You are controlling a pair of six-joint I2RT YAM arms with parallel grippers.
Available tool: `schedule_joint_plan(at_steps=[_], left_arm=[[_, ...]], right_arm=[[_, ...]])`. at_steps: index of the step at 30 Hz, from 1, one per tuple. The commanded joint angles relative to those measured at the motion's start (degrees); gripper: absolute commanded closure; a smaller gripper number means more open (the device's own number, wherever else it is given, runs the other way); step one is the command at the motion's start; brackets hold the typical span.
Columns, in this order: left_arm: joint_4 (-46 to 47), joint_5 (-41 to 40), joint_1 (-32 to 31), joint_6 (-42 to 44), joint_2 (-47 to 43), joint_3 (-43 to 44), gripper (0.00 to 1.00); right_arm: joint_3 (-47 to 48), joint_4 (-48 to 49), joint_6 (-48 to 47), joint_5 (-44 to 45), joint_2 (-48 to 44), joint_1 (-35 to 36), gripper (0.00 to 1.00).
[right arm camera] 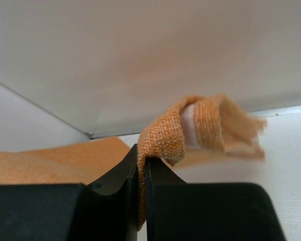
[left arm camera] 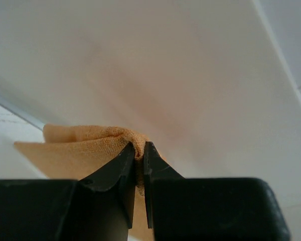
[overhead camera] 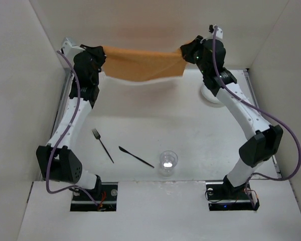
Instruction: Set the dinner table for one person
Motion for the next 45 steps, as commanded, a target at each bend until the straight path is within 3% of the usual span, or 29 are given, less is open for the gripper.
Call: schedule_joint_plan(at_steps=[1, 8, 11, 14, 26, 34, 37, 40, 45], left_arm=[[5.88, -1.65, 1.06, 1.62, -9.29, -2.81, 0.98], [18.43, -3.32, 0.54, -8.2, -17.47, -41.27, 0.96], [25.73, -2.97, -0.08, -12.43, -15.38, -55.44, 0.94], [31.97, -0.69, -0.52, -14.02, -10.81, -62.85, 0.95], [27.17, 2.66, -1.04, -11.83, -19.66, -72.97, 0.95], [14.44, 2.4, -3.32, -11.03, -32.3, -74.64, 0.94], [8.37, 2.05, -5.87, -11.47, -38.37, -74.38, 0.91], [1.87, 0.73, -7.72, -11.82, -44.61, -73.33, 0.81], [-8.16, -4.8, -10.62, -10.51, -53.32, -71.13, 0.71]], right_arm=[[-0.48, 6.57, -1.28, -0.4, -7.9, -0.48, 0.91], [-36.93, 20.79, 3.55, -1.01, -14.24, -0.48, 0.9], [-48.64, 26.07, 5.75, -1.28, -13.02, -0.48, 0.9], [-55.25, 28.2, 8.99, -2.07, -10.82, -0.48, 0.91], [-71.69, 26.18, 13.31, -1.9, -20.56, 0.66, 0.88], [-81.71, 19.6, 19.9, 0.12, -32.32, 0.66, 0.57], [-82.16, 14.33, 19.91, 3.89, -39.79, 0.92, 0.52], [-79.88, 6.6, 17.72, 8.99, -48.41, 1.71, 0.45], [-74.79, 3.59, 13.67, 10.85, -48.8, 2.06, 0.45]])
